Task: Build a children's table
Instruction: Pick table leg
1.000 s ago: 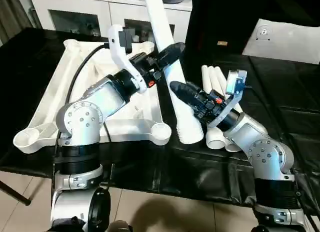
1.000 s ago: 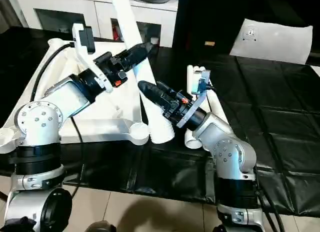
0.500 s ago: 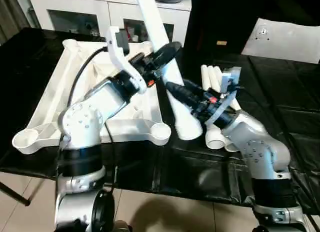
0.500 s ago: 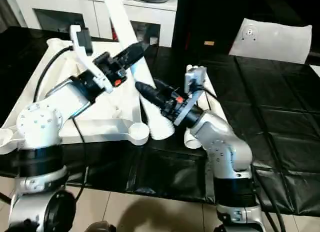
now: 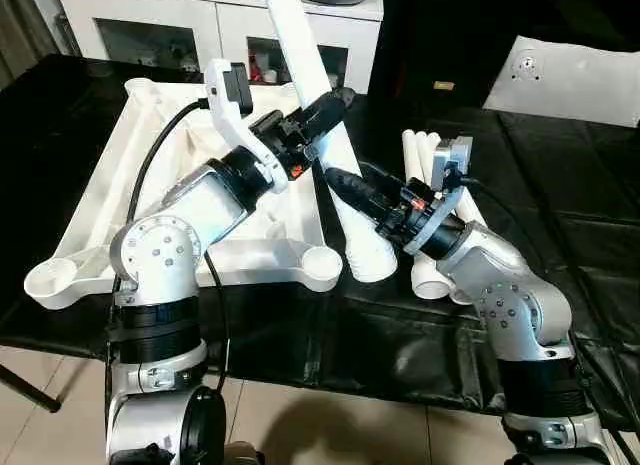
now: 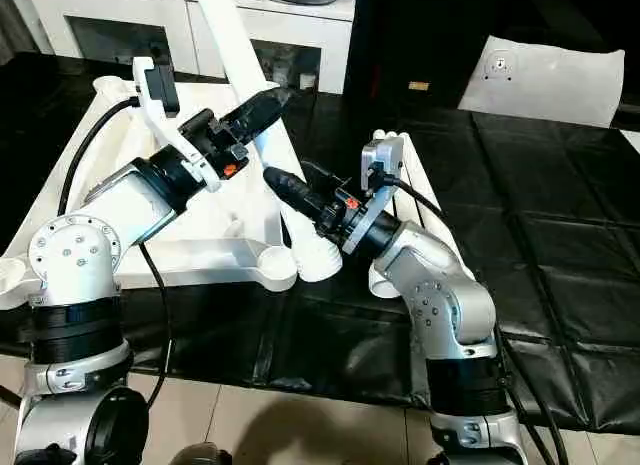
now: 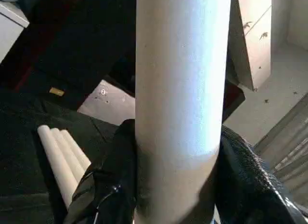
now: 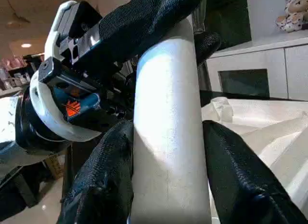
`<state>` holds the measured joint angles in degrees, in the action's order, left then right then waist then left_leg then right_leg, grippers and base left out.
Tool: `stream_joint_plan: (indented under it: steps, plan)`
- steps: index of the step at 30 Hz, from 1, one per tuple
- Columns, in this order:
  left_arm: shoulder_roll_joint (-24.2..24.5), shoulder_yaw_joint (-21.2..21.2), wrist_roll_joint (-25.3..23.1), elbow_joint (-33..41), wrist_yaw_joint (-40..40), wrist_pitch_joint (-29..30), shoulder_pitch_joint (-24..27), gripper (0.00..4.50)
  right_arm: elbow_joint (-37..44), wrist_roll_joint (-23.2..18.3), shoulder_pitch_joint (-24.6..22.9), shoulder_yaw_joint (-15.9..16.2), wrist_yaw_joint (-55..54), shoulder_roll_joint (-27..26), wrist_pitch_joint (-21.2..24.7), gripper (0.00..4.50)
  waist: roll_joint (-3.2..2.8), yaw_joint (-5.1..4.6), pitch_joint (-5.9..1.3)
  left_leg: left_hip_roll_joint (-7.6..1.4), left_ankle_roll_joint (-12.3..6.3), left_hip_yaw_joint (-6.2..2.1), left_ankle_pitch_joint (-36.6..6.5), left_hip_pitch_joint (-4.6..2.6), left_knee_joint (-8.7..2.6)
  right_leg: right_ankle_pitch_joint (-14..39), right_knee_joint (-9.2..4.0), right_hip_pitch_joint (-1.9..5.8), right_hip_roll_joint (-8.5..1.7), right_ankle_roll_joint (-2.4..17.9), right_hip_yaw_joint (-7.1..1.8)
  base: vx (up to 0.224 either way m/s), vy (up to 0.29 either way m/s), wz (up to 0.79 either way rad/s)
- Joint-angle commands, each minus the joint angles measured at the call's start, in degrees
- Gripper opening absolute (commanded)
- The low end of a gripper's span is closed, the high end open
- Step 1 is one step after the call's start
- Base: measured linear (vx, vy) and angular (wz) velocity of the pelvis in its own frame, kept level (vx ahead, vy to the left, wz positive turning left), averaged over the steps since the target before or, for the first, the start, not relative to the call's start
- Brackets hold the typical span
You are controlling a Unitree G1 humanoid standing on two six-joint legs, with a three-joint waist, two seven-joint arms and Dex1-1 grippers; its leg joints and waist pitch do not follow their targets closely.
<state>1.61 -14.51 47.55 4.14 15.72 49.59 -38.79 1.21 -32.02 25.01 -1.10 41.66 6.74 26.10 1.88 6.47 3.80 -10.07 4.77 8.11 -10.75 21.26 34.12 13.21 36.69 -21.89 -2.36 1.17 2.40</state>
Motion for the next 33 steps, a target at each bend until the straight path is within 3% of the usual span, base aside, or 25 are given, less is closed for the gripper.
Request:
stream_joint_plan:
  steps: [1,9,12,17,26,27,32,33]
  plan:
    - [0.14,2.51,-1.2,0.02,-0.13,0.26,0.17,1.79,0.71,1.8,0.28,0.04,-1.37,0.72,-1.95,1.78,-0.77,0.0,-4.05,-2.4,-0.39,-0.24,-3.97,-0.34,-3.59,-1.45,-4.38,3.39,-4.96,10.15,-2.78,0.0,0.0,0.0]
    - [2.34,3.85,-3.09,-1.13,2.01,-1.29,-1.09,1.79,-0.1,2.69,0.92,0.54,-1.68,1.29,-2.1,1.78,-0.56,-0.04,-4.04,-2.41,-0.58,-0.22,-3.63,-0.39,-3.6,-1.41,-4.28,3.33,-4.97,9.92,-2.8,0.0,0.0,0.0]
    - [3.12,4.15,-3.47,-1.84,2.78,-1.95,-1.47,1.79,-0.46,2.16,1.2,0.49,-1.44,1.24,-1.7,2.48,-0.51,0.03,-4.06,-2.42,-0.65,-0.2,-3.52,-0.42,-3.6,-1.4,-4.25,3.33,-5.0,9.99,-2.8,0.0,0.0,0.0]
    - [5.05,5.22,-4.93,-3.25,5.83,-3.54,-1.67,1.79,-0.47,1.71,1.48,0.77,-1.11,1.54,-0.98,2.9,-0.5,0.01,-4.09,-2.36,-0.62,-0.18,-3.0,-0.36,-3.6,-1.37,-4.21,3.35,-5.0,9.37,-2.82,0.0,0.0,0.0]
    - [10.83,8.77,-4.85,-5.26,18.3,-4.4,-2.08,1.79,-0.19,0.74,1.88,3.57,4.83,7.16,5.37,3.77,-0.42,0.07,-4.13,-2.39,-0.97,-0.07,-2.38,-0.48,-3.56,-2.33,-4.01,3.39,-5.04,10.15,-2.8,0.0,0.0,0.0]
    - [11.89,9.65,-4.3,-5.09,21.49,-4.22,-2.19,1.79,-0.24,0.51,2.01,4.3,6.63,8.57,6.56,3.77,0.04,0.03,-4.08,-2.36,-1.01,0.02,-2.45,-0.45,-3.55,-1.98,-4.05,3.45,-5.05,10.24,-2.83,0.0,0.0,0.0]
    - [14.58,12.73,-2.12,-4.28,33.25,-4.09,-2.96,1.79,0.08,-1.07,2.34,6.44,13.96,12.31,8.44,3.79,0.0,0.19,-4.04,-2.38,-1.69,0.17,-2.08,-0.41,-3.44,-1.0,-4.02,3.31,-5.14,10.54,-2.87,0.0,0.0,0.0]
    - [14.65,12.83,-2.09,-4.29,33.64,-4.16,-2.99,1.79,0.09,-1.13,2.36,6.48,14.14,12.38,8.51,3.61,0.0,0.2,-4.09,-2.46,-1.75,0.14,-2.15,-0.38,-3.43,-0.99,-3.92,3.35,-5.27,11.02,-2.82,0.0,0.0,0.0]
